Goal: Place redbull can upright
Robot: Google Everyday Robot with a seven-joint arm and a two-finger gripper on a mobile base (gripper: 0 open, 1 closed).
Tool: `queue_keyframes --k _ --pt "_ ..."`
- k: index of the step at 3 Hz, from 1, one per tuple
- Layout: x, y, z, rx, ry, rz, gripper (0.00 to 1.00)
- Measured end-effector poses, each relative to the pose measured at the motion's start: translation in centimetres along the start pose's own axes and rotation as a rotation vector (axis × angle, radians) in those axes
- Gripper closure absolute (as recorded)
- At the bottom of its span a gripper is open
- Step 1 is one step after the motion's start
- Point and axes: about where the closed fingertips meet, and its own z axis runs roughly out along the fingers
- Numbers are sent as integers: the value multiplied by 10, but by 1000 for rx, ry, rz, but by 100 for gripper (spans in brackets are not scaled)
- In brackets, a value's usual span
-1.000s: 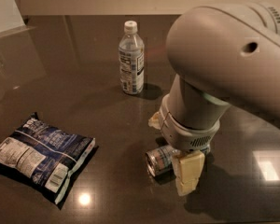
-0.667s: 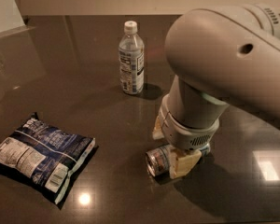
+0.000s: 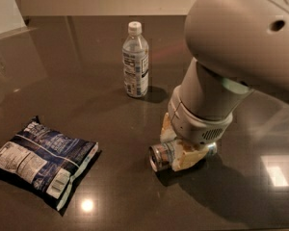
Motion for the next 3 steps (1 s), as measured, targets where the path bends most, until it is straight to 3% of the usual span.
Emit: queue_keyframes --k 1,3 --pt "-6 -8 -20 12 -85 24 100" --pt "-15 -27 -64 19 -367 89 100"
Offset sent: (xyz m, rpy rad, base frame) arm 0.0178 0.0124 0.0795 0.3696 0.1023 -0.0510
